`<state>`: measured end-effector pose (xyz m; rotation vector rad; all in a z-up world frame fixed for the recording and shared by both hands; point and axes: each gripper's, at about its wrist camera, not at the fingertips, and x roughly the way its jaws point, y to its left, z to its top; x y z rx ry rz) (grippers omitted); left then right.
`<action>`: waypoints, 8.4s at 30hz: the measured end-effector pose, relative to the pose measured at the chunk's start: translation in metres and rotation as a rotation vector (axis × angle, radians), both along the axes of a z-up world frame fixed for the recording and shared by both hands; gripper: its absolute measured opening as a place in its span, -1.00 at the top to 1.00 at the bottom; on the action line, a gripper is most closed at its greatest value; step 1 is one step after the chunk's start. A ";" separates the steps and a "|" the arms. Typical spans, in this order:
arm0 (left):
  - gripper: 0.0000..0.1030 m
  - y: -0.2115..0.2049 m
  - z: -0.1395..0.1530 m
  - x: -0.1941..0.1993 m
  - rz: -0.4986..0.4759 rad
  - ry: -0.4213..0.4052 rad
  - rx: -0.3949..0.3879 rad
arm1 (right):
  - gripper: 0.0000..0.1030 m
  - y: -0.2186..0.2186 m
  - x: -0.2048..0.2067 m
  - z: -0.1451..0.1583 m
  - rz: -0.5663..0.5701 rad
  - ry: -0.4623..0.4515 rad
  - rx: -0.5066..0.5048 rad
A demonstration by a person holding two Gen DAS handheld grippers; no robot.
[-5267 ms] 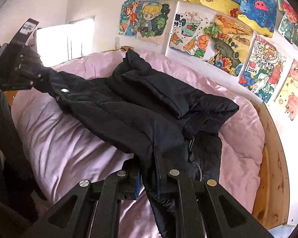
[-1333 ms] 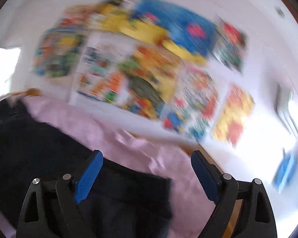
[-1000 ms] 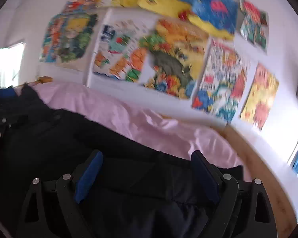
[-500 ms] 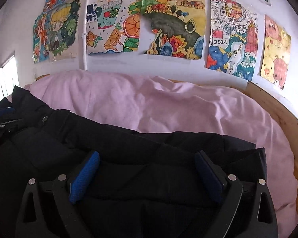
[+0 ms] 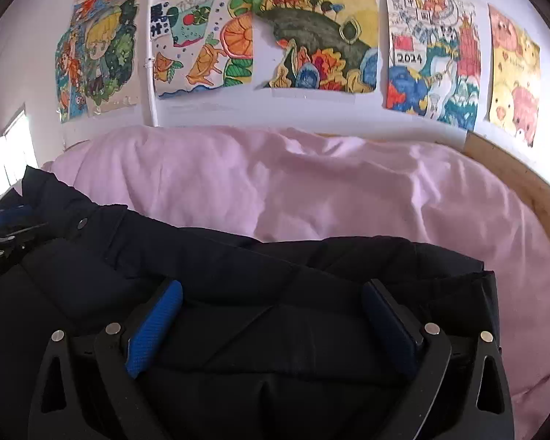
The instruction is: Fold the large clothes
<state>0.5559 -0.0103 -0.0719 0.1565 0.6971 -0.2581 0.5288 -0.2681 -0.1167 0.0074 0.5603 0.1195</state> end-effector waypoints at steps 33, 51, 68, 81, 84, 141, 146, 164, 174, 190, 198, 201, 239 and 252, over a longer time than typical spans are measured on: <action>-0.98 0.025 0.007 -0.042 -0.045 -0.062 -0.022 | -1.00 0.011 -0.021 0.010 0.101 -0.022 -0.079; -0.99 0.032 0.000 -0.022 -0.034 -0.036 -0.061 | -1.00 0.001 0.003 0.000 0.113 0.014 -0.013; -0.98 0.034 0.065 -0.072 0.083 0.015 -0.124 | -1.00 0.002 -0.044 0.067 0.085 -0.004 0.097; -0.98 0.016 0.140 -0.138 0.093 -0.037 -0.160 | -1.00 -0.001 -0.122 0.122 0.048 -0.086 0.155; -0.98 0.019 0.157 -0.158 0.130 -0.050 -0.195 | -1.00 -0.001 -0.147 0.136 0.048 -0.110 0.157; -0.98 0.047 0.066 -0.383 0.281 -0.085 -0.006 | -1.00 0.065 -0.375 0.066 -0.049 -0.052 0.097; -0.98 0.046 0.062 -0.389 0.265 -0.074 -0.008 | -1.00 0.067 -0.378 0.065 -0.057 -0.051 0.100; -0.98 0.044 0.063 -0.390 0.254 -0.102 -0.002 | -1.00 0.074 -0.377 0.060 -0.084 -0.093 0.047; -0.98 0.042 0.064 -0.390 0.254 -0.111 0.003 | -1.00 0.073 -0.376 0.059 -0.084 -0.089 0.054; -0.98 0.041 0.066 -0.390 0.256 -0.123 0.008 | -1.00 0.070 -0.374 0.055 -0.093 -0.084 0.054; -0.98 0.038 0.065 -0.392 0.262 -0.130 0.010 | -1.00 0.068 -0.374 0.053 -0.099 -0.078 0.055; -0.98 0.040 0.065 -0.392 0.261 -0.130 0.009 | -1.00 0.070 -0.374 0.054 -0.101 -0.075 0.056; -0.98 0.033 0.070 -0.393 0.266 -0.147 0.016 | -1.00 0.071 -0.374 0.055 -0.100 -0.075 0.059; -0.98 0.031 0.072 -0.394 0.274 -0.153 0.022 | -1.00 0.073 -0.375 0.056 -0.101 -0.074 0.062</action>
